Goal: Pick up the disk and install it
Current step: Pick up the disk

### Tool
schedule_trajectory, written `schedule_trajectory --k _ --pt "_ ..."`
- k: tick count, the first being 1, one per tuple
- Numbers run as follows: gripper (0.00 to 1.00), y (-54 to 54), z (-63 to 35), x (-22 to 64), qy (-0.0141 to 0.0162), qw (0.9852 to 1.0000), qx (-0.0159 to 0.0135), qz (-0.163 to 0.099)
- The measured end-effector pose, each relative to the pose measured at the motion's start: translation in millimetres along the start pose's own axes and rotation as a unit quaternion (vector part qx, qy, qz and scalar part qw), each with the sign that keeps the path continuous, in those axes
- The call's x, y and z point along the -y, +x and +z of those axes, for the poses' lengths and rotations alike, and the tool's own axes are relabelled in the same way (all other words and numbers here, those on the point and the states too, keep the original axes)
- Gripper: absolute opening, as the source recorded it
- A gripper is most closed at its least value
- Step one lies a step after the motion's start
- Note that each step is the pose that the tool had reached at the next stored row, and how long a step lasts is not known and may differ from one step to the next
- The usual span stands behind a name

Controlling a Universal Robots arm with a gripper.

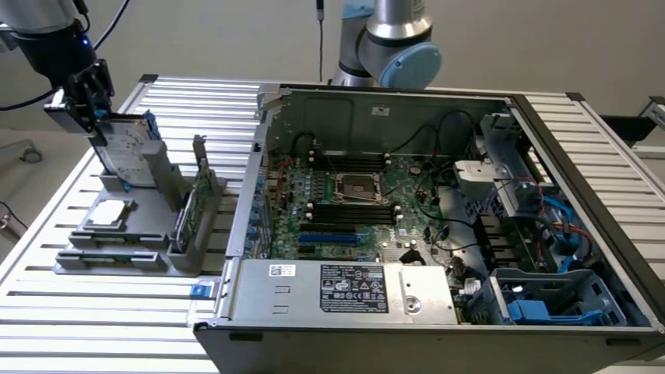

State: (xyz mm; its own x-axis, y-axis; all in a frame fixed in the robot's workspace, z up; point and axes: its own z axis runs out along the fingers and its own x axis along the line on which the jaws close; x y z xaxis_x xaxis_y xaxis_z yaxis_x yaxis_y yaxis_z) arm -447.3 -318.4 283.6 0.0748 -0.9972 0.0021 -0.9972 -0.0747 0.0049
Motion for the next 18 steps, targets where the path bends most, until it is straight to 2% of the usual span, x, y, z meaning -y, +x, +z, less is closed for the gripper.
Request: schedule_trajectory --k 4,8,13,18 --pt "0.54 -2.0 7.1 0.2 0.0000 1.0000 0.0000 0.005" --pt "0.54 -2.9 7.6 0.3 -0.0001 1.0000 0.0001 0.007" --pt "0.54 -3.2 7.6 0.3 -0.0037 0.9999 0.0003 0.011" --pt "0.54 -3.2 7.6 0.2 -0.0041 0.9999 0.0003 0.014"
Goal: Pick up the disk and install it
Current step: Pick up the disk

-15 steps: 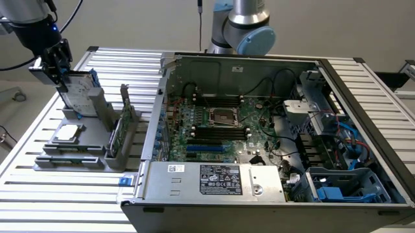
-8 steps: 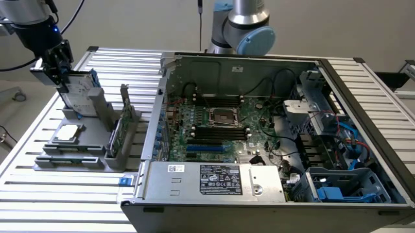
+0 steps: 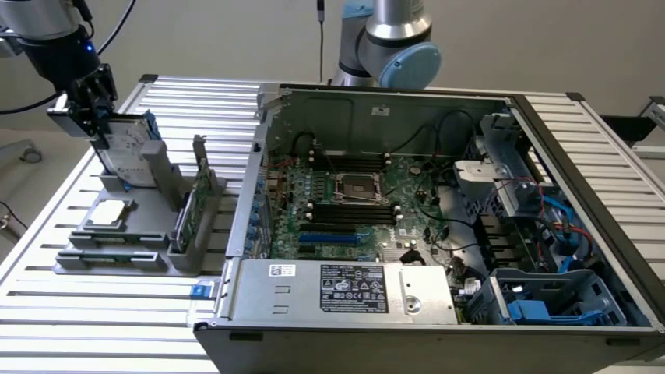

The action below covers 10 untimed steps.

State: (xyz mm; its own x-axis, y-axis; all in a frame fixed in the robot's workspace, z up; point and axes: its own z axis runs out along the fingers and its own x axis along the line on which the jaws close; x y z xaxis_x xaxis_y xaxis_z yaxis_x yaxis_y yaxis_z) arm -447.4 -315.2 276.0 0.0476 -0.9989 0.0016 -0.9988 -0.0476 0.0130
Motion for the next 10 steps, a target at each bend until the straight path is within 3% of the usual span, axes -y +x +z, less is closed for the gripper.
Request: schedule_trajectory --k 10 --pt "0.52 -0.1 0.1 -1.1 0.0001 1.0000 0.0000 0.000"
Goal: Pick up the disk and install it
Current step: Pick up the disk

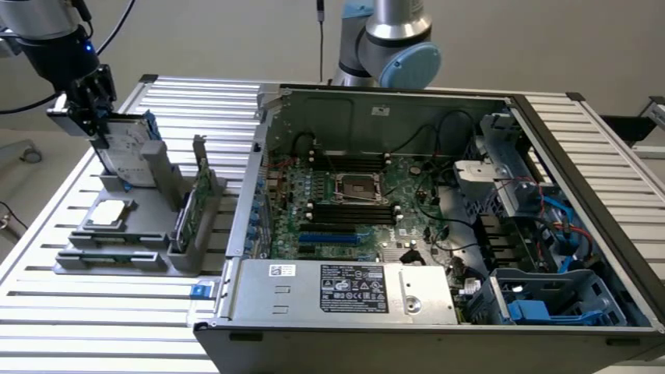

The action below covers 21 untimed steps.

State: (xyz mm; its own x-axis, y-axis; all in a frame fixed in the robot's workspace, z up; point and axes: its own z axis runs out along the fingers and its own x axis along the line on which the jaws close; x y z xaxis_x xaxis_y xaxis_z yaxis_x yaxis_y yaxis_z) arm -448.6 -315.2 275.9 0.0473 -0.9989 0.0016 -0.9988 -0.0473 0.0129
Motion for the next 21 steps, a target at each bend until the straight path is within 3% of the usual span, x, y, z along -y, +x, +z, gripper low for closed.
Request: schedule_trajectory --k 2,3,7,8,10,21 --pt "0.52 0.0 0.0 0.0 0.0000 1.0000 0.0000 0.000" --pt "0.45 0.0 0.0 0.0 0.0000 1.0000 0.0000 0.000" --pt "0.43 0.0 0.0 0.0 0.0000 1.0000 0.0000 0.000" --pt "0.36 0.0 0.0 0.0 0.0000 1.0000 0.0000 0.000" --pt "0.34 0.0 0.0 0.0 0.0000 1.0000 -0.0003 0.000" --pt "0.33 0.9 -0.1 -0.1 0.0001 1.0000 -0.0012 0.000"
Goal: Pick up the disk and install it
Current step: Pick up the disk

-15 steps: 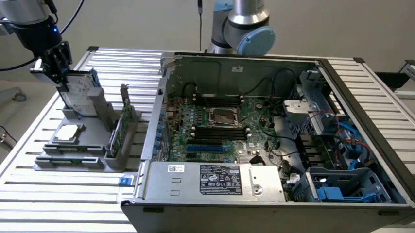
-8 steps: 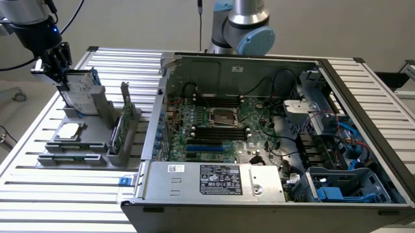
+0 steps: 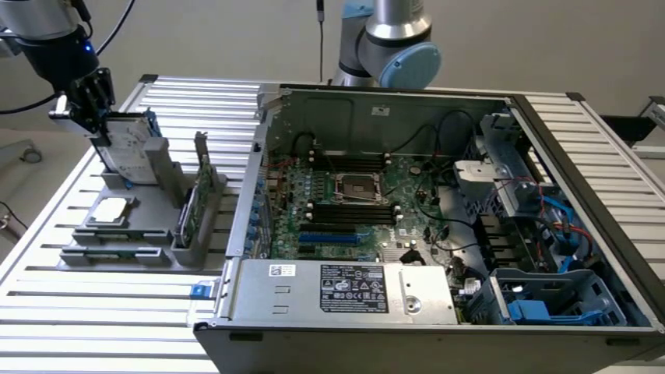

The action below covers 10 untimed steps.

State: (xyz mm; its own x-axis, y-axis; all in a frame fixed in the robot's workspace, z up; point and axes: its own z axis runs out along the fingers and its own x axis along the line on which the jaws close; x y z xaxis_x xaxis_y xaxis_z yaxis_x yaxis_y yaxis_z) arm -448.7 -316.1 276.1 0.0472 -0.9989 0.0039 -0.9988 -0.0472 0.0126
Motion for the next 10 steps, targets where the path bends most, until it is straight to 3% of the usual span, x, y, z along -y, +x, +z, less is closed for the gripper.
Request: schedule_trajectory --k 10 --pt "0.33 2.3 0.1 -0.4 0.0005 1.0000 -0.0016 0.000"
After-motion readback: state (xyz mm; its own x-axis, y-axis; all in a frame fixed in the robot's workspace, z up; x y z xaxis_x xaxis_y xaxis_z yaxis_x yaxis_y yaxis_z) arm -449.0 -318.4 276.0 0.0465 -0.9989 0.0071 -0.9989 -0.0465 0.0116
